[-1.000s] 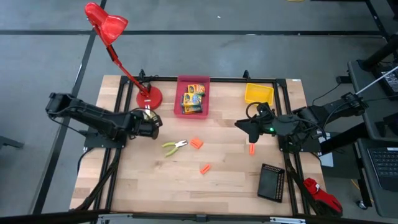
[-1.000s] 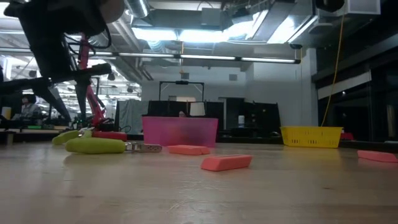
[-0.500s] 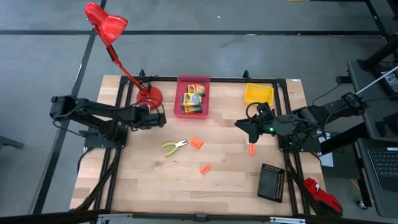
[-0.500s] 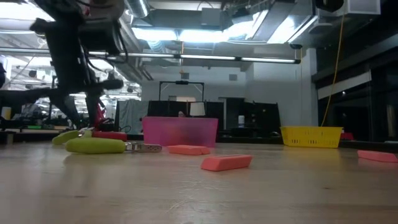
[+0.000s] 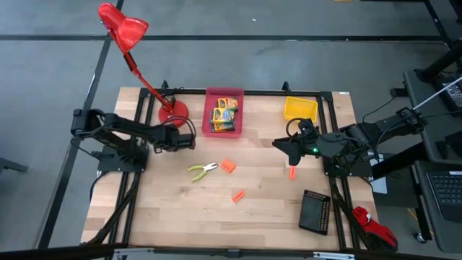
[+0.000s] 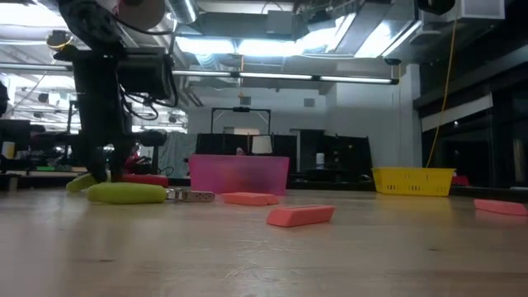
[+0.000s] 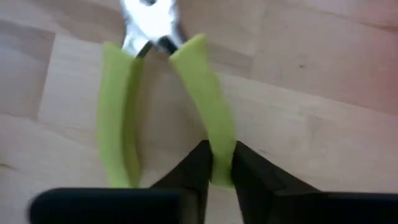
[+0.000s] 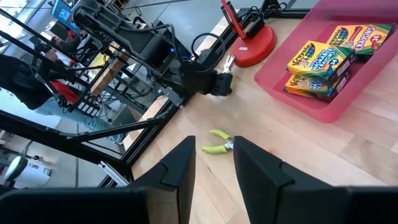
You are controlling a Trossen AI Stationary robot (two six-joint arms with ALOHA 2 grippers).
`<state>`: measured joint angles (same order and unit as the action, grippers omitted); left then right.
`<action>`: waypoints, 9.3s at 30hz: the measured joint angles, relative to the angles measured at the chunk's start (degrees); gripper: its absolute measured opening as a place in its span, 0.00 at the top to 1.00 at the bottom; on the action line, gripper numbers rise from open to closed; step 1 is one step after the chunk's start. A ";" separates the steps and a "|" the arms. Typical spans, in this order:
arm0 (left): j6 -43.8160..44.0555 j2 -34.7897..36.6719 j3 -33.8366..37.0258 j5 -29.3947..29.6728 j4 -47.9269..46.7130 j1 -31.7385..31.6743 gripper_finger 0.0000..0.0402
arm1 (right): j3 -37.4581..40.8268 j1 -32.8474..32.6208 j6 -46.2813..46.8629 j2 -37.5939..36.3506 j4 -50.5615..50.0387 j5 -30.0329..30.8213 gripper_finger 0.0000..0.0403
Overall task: Pick & Place School Supplies
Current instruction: Put the green puncher into the black bin
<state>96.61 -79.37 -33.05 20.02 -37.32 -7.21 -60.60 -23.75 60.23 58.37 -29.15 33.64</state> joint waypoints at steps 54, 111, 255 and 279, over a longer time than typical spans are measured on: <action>-43.31 -3.35 -11.27 -12.94 102.95 14.48 0.94 | 0.02 15.61 -1.73 14.56 32.77 -23.82 0.68; -45.89 4.04 -11.27 -14.00 45.31 17.63 0.58 | -0.04 -5.96 15.98 10.03 -6.36 -20.12 0.89; -42.61 -6.21 -3.14 -7.39 13.34 20.18 0.68 | -24.13 -9.27 23.23 29.59 -40.46 -3.21 0.60; -31.47 0.87 -2.92 -17.04 76.63 7.29 0.93 | -23.88 -9.35 9.38 19.06 -15.95 15.44 0.60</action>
<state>65.14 -78.50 -35.97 2.98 39.30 0.07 -84.48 -33.10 69.61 77.43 -45.11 49.08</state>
